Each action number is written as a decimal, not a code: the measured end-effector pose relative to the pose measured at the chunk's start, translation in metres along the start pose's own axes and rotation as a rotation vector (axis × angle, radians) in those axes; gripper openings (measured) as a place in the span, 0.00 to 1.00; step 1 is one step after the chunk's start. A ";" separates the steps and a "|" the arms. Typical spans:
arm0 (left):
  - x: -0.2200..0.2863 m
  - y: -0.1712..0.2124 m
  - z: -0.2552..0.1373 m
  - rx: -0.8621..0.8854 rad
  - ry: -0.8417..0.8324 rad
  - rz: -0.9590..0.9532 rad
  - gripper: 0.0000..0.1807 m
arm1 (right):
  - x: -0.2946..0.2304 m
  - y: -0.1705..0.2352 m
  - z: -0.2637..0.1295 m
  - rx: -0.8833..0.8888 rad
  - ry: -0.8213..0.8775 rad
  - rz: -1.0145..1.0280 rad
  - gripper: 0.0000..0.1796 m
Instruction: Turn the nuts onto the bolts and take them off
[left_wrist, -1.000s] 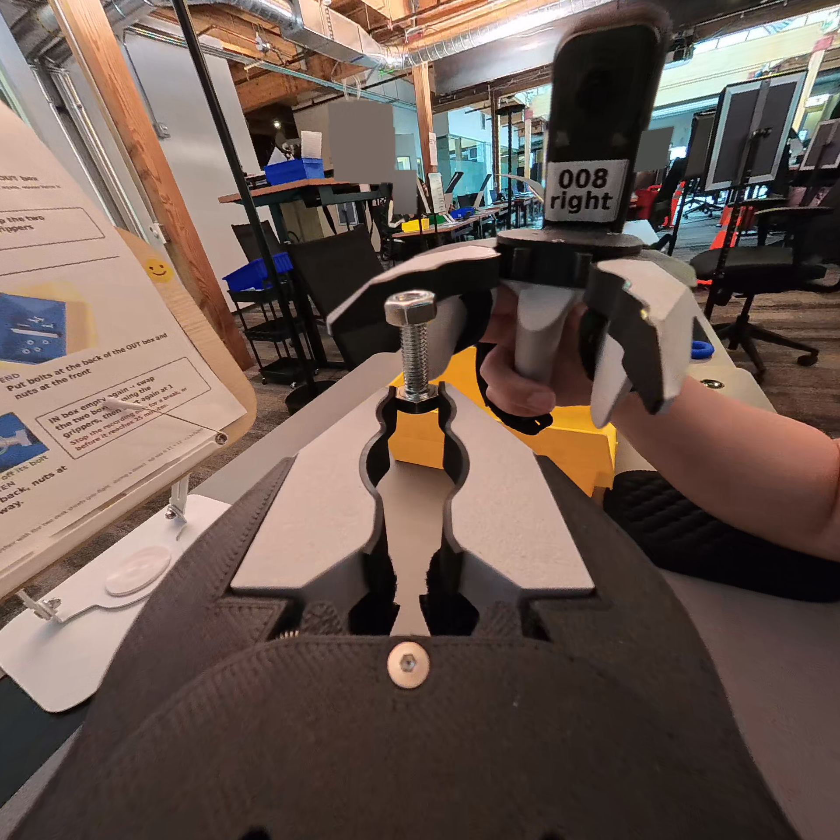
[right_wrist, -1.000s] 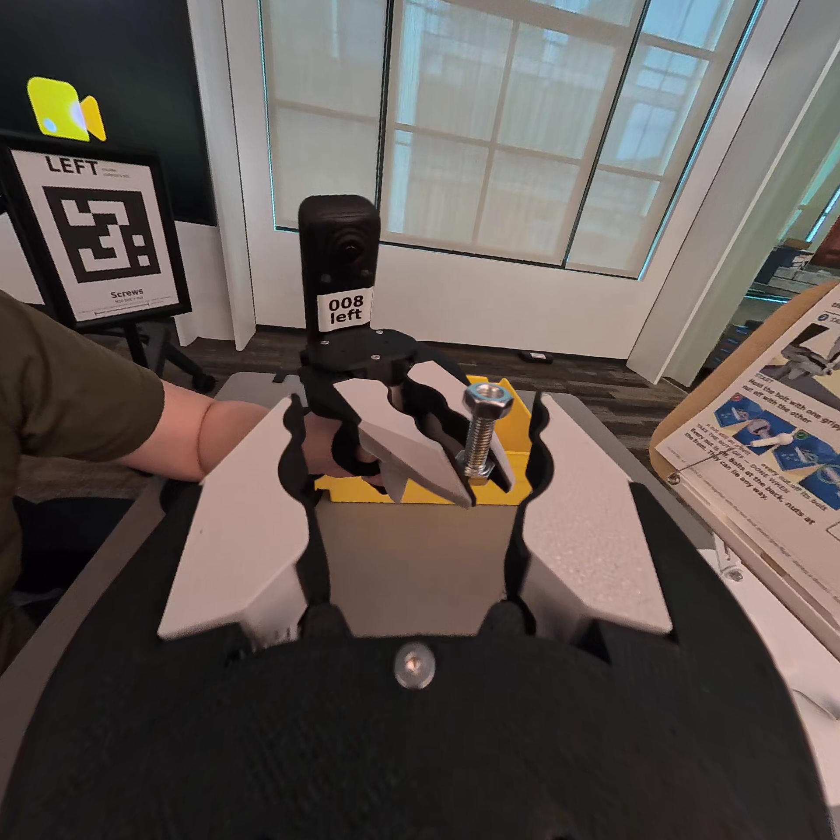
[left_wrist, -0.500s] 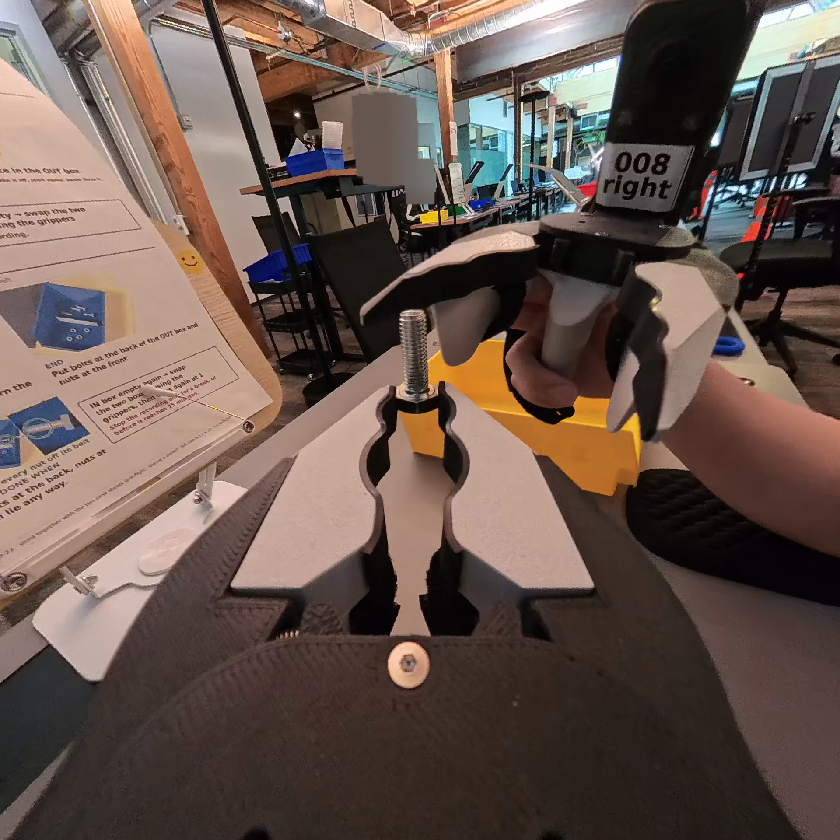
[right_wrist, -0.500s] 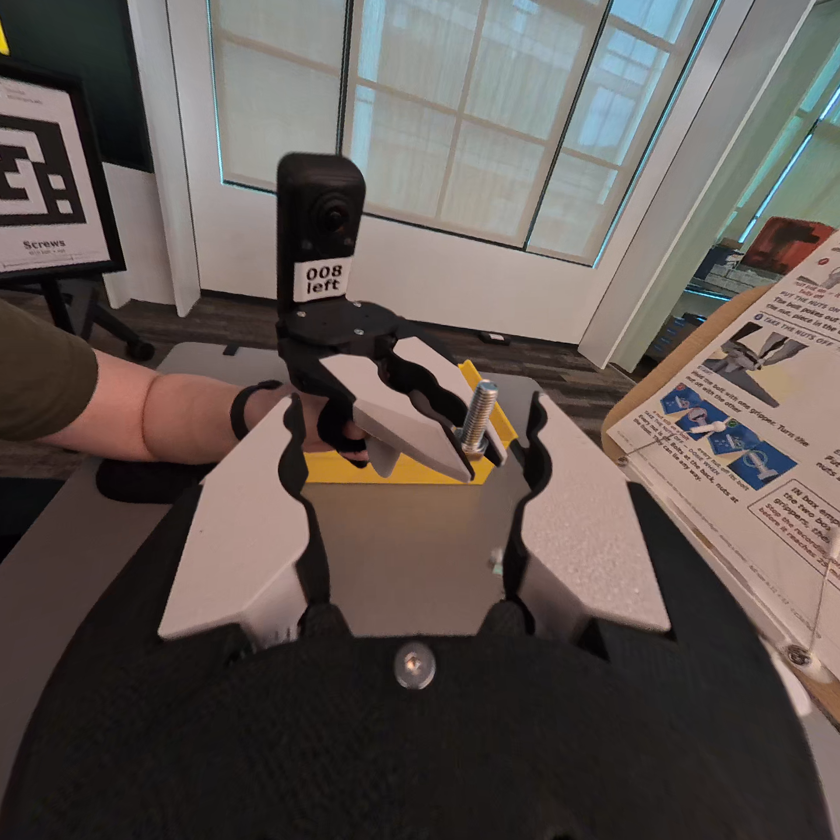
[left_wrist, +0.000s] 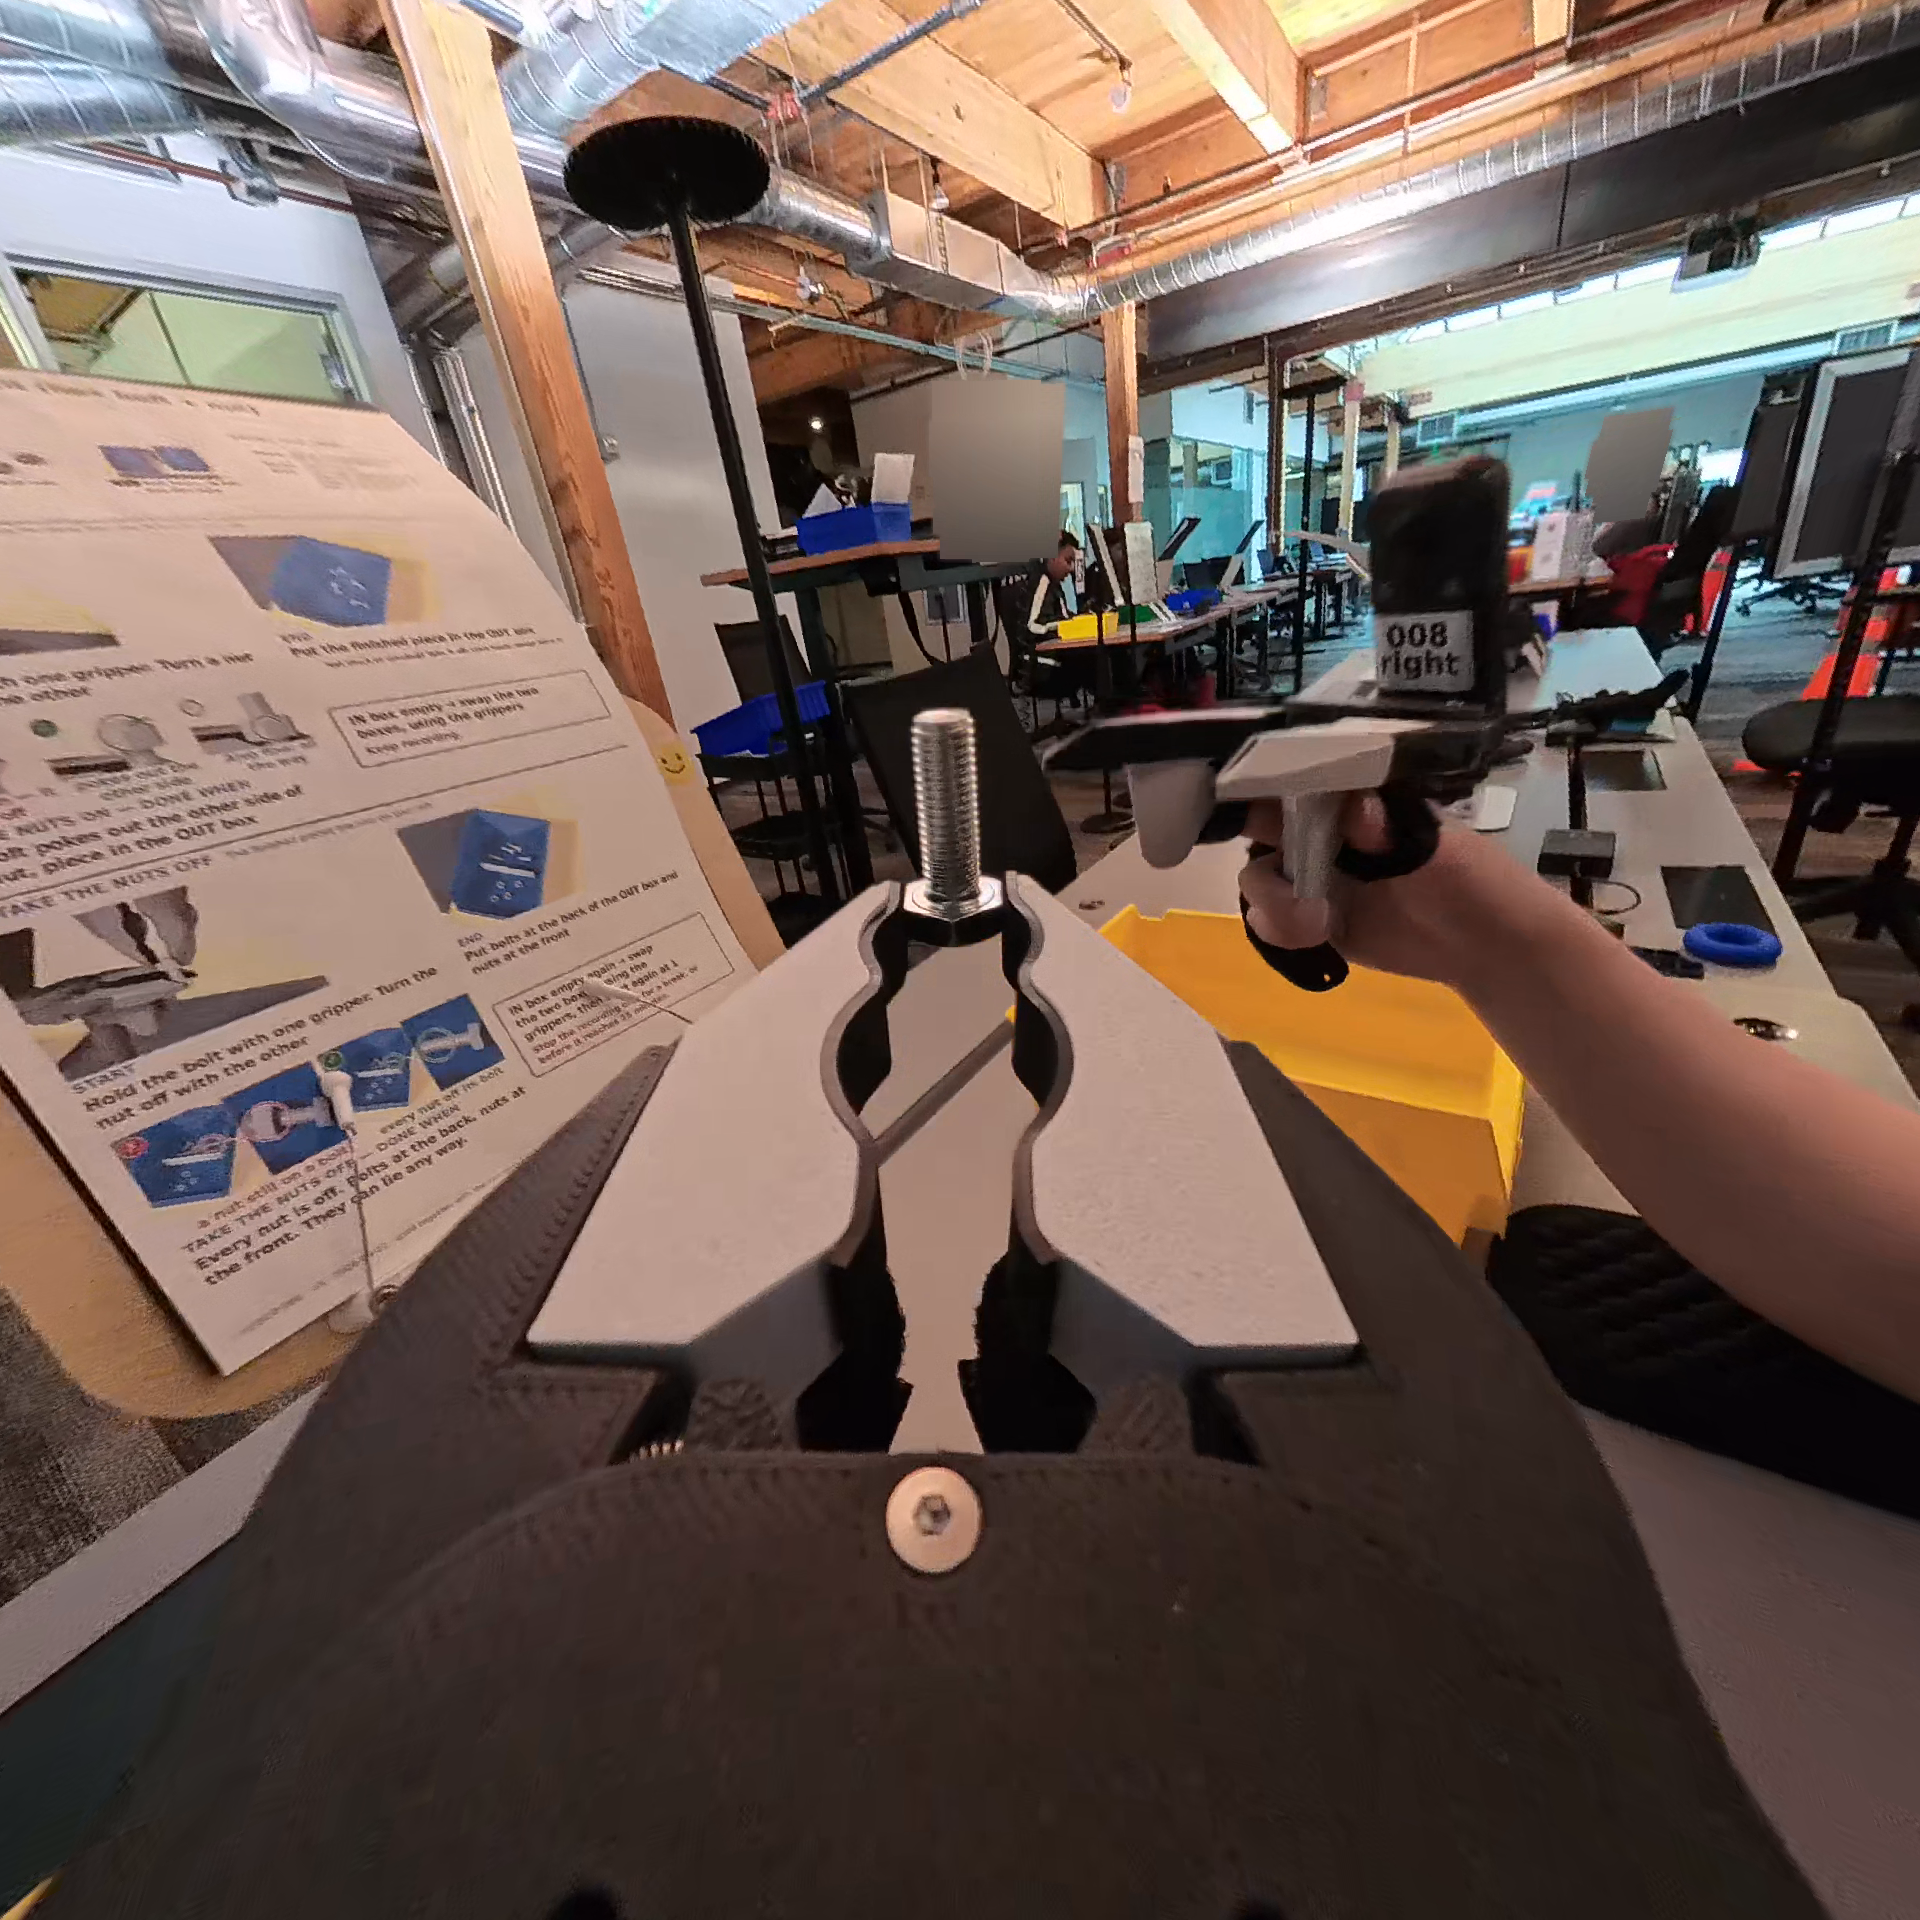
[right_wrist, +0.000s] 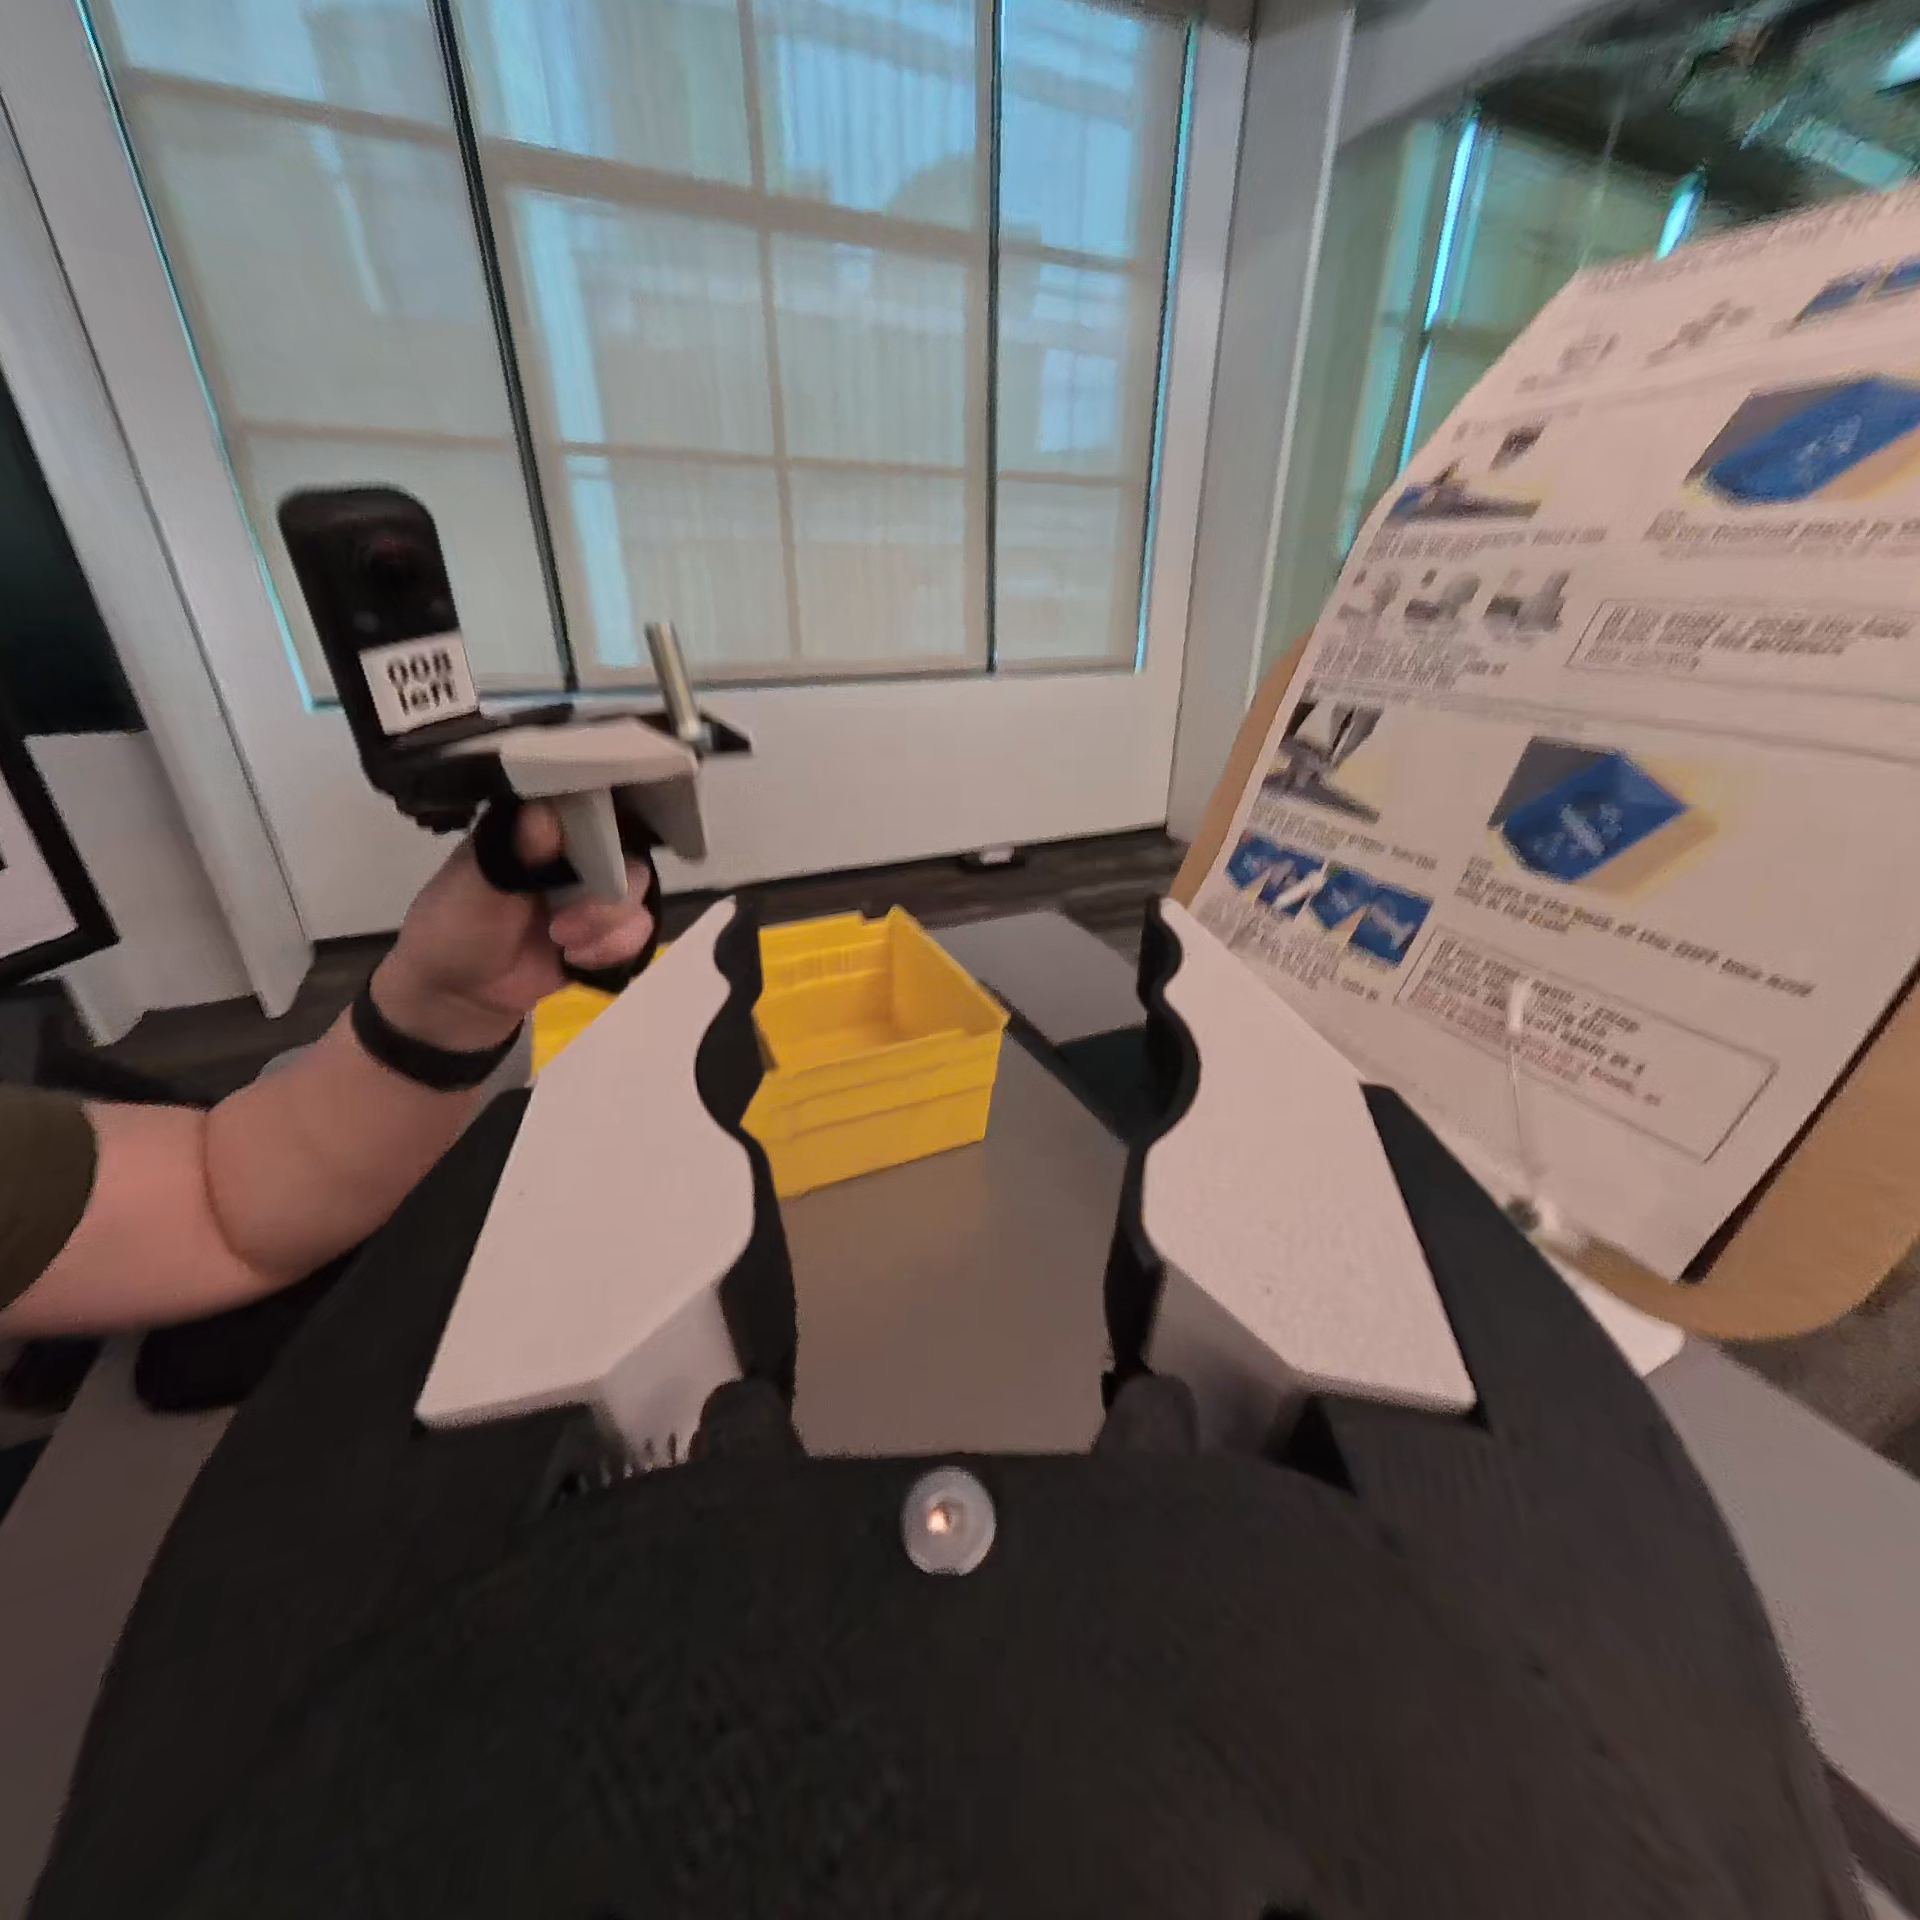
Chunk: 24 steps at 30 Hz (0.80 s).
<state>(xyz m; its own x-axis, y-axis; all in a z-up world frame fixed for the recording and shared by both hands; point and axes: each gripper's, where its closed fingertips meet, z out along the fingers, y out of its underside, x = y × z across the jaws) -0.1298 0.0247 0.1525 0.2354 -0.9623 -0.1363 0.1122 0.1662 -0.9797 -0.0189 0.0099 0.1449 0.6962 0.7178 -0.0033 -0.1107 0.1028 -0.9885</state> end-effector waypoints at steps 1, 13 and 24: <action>0.000 -0.002 -0.002 0.004 -0.002 0.001 0.09 | -0.005 0.012 0.002 -0.067 -0.040 0.018 0.38; -0.038 -0.040 -0.049 0.032 -0.187 0.109 0.09 | -0.165 0.220 -0.027 -1.126 -0.834 -0.176 0.00; -0.099 0.000 -0.060 -0.087 -0.244 -0.016 0.09 | -0.126 0.204 -0.006 -1.044 -0.623 -0.193 0.00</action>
<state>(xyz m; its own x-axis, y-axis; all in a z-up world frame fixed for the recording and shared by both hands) -0.2115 0.1074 0.1575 0.4612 -0.8826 -0.0914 0.0366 0.1218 -0.9919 -0.1246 -0.0638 -0.0576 0.1494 0.9873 -0.0539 0.7760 -0.1508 -0.6124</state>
